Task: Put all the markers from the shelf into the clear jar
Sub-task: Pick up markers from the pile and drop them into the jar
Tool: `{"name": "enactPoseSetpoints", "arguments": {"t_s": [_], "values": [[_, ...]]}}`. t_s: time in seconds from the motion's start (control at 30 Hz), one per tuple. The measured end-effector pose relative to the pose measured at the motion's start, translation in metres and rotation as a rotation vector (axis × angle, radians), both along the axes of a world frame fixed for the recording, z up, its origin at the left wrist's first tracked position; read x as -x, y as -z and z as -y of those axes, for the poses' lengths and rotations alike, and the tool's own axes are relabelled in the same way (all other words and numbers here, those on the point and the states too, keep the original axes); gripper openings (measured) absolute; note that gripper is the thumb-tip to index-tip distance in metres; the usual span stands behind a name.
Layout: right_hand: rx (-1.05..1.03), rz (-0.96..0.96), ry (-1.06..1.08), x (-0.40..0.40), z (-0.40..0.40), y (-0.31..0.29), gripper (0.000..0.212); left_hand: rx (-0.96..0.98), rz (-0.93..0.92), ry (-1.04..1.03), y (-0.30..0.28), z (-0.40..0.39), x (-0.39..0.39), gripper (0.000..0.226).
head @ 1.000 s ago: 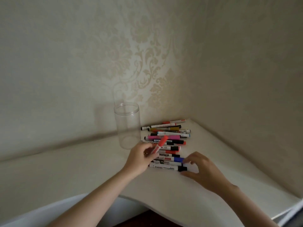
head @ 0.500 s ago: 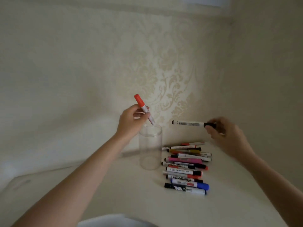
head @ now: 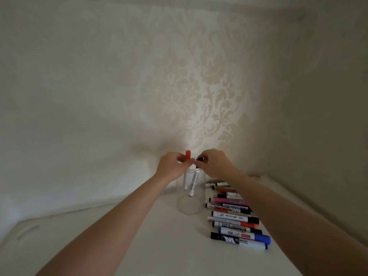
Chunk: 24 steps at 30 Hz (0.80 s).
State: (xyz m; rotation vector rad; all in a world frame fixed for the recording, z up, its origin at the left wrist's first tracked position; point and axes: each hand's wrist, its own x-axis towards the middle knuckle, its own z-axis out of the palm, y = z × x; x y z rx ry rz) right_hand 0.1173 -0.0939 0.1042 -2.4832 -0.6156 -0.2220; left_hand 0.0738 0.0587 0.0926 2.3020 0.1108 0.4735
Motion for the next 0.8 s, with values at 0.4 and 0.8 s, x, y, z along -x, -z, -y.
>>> {"name": "enactPoseSetpoints", "arguments": {"t_s": [0.4, 0.8], "values": [[-0.045, -0.124, 0.166, 0.058, 0.140, 0.087, 0.007, -0.303, -0.051, 0.497, 0.093, 0.080, 0.059, 0.015], [0.105, -0.127, 0.088, 0.089, 0.159, 0.133, 0.021, -0.412, -0.217, 0.538, 0.115, 0.087, 0.060, 0.016]]}}
